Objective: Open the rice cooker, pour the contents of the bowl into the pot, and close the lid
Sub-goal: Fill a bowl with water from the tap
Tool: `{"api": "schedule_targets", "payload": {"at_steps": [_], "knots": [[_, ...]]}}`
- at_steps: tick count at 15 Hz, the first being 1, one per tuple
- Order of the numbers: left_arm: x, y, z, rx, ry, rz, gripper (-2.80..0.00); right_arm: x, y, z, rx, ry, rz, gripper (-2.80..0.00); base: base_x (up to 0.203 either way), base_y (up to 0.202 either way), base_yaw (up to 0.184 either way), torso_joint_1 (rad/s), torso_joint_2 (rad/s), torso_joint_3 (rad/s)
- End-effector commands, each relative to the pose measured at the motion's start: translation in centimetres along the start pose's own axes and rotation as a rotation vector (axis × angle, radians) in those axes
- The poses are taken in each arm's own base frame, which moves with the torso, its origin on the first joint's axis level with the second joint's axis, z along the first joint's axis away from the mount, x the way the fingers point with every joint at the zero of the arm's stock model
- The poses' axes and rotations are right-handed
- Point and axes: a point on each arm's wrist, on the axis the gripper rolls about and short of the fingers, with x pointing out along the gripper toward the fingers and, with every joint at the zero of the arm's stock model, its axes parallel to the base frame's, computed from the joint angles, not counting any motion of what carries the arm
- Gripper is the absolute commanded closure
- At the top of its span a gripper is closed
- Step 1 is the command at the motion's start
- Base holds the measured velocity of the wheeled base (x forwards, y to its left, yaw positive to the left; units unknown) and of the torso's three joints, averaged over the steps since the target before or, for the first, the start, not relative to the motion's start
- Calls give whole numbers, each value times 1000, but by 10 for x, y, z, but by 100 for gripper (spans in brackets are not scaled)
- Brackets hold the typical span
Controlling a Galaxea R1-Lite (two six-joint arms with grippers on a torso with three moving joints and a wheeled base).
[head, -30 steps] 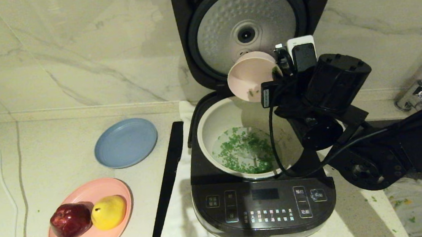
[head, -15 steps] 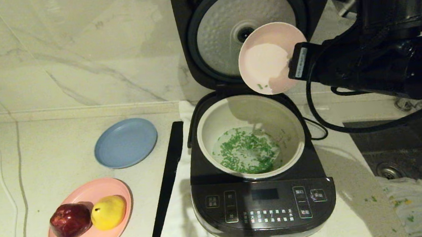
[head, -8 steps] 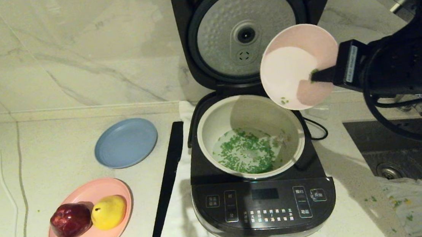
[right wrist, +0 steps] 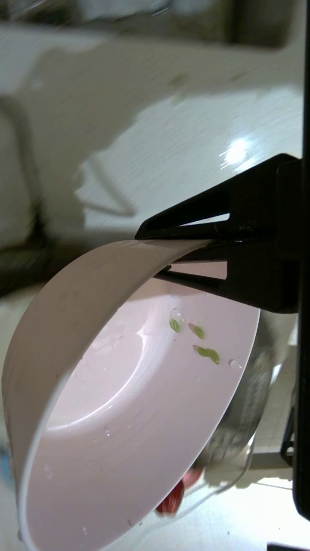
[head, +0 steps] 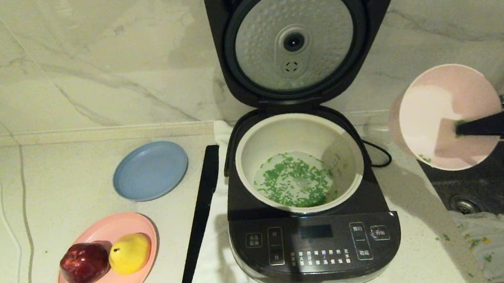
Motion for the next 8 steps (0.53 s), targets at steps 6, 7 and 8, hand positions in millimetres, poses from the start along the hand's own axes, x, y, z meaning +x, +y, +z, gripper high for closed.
{"api": "schedule_targets", "payload": {"at_steps": [6,7,8], "knots": [[0,0,0,0,0,0,0,10,-73,-30,217,111,-214,0,0,0,0,0,0,0],[0,0,0,0,-1,-1,0,13,-86,-32,271,120,-249,0,0,0,0,0,0,0],[0,0,0,0,0,0,0,15,-102,-33,333,119,-284,0,0,0,0,0,0,0]]}}
